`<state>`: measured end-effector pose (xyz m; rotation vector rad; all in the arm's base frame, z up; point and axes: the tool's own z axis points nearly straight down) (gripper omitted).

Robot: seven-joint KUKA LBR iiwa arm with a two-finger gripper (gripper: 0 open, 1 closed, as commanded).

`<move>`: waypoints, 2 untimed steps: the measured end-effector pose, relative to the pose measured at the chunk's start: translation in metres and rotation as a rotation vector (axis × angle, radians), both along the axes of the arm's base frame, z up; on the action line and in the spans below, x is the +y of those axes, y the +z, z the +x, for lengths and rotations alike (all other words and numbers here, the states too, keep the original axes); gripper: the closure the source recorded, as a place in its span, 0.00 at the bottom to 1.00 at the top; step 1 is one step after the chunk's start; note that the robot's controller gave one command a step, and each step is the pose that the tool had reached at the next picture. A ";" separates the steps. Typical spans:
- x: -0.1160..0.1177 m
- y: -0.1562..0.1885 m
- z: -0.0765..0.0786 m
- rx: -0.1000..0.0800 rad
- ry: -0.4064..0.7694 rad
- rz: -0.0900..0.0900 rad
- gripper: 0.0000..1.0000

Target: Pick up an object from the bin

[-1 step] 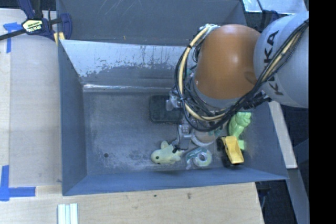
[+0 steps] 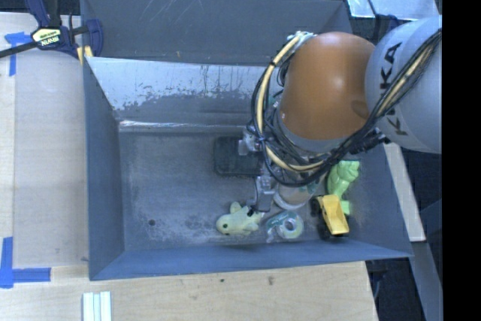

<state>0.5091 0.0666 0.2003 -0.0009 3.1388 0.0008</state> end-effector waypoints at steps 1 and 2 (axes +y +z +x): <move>-0.005 -0.031 -0.014 0.002 -0.057 0.000 0.00; -0.003 -0.049 -0.016 0.005 -0.071 0.000 0.00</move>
Offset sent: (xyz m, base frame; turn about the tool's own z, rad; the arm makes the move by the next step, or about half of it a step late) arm -0.0082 0.0010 -0.0436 0.0655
